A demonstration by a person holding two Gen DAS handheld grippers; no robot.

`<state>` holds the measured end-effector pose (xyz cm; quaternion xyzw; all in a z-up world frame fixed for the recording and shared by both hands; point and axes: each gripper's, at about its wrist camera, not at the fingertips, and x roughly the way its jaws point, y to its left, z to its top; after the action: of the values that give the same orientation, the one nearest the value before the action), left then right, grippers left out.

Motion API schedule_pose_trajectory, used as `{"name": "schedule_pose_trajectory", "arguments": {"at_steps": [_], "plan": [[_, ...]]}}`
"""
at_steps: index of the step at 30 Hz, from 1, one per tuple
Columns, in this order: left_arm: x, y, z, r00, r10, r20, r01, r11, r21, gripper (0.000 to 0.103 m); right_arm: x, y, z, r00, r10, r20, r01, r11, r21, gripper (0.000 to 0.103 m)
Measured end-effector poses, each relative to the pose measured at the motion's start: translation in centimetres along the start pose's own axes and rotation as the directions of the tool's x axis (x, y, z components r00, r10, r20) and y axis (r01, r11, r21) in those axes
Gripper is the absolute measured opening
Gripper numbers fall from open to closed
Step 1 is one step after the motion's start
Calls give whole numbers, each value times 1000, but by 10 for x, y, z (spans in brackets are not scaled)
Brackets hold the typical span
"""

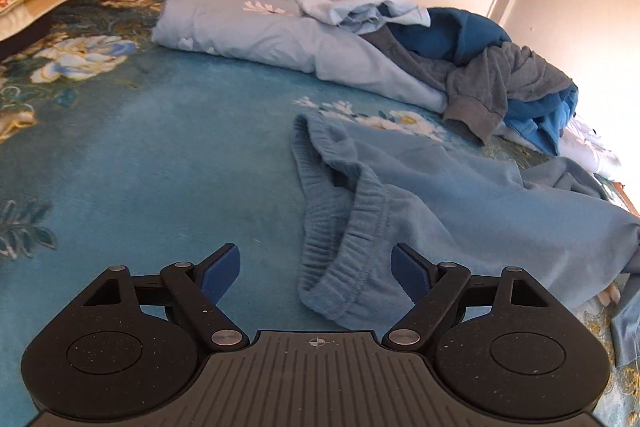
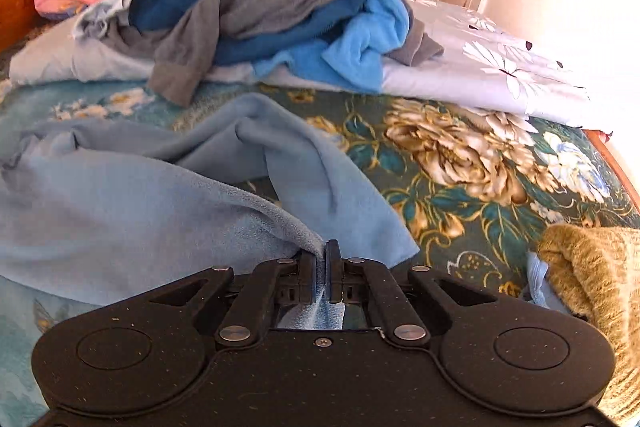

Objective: Fold clothes
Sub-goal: 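Pull the garment leg with the right tool toward the waistband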

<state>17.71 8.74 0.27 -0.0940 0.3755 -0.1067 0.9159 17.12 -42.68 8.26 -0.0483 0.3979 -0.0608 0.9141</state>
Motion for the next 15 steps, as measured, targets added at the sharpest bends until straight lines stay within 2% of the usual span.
{"name": "schedule_pose_trajectory", "arguments": {"at_steps": [3, 5, 6, 7, 9, 11, 13, 15], "plan": [[12, -13, -6, 999, -33, -38, 34, 999, 20, 81, 0, -4, -6, 1000, 7, 9, -8, 999, 33, 5], [18, -17, -10, 998, -32, -52, 32, 999, 8, 76, -10, -7, -9, 999, 24, 31, -25, 998, 56, 6], [19, -18, -12, 999, -14, -49, 14, 1000, -7, 64, -17, -8, -11, 998, 35, 47, -38, 997, 64, 11], [21, -19, -14, 999, 3, -45, -4, 1000, -28, 57, -25, -9, -14, 998, 36, 59, -40, 997, 66, 14], [20, -16, -15, 999, 28, -27, -31, 995, -97, 34, -39, -11, -21, 996, 34, 79, -40, 997, 70, 26], [15, -14, -16, 999, 31, 9, -29, 987, -156, 12, -51, -13, -30, 995, 42, 88, -49, 996, 81, 28], [3, -16, -13, 995, 75, 68, -61, 982, -180, 7, -59, -11, -42, 995, 46, 85, -53, 994, 91, 30], [-15, -14, -7, 980, 122, 155, -87, 974, -211, 5, -67, -10, -54, 995, 49, 81, -57, 993, 101, 32]]}}
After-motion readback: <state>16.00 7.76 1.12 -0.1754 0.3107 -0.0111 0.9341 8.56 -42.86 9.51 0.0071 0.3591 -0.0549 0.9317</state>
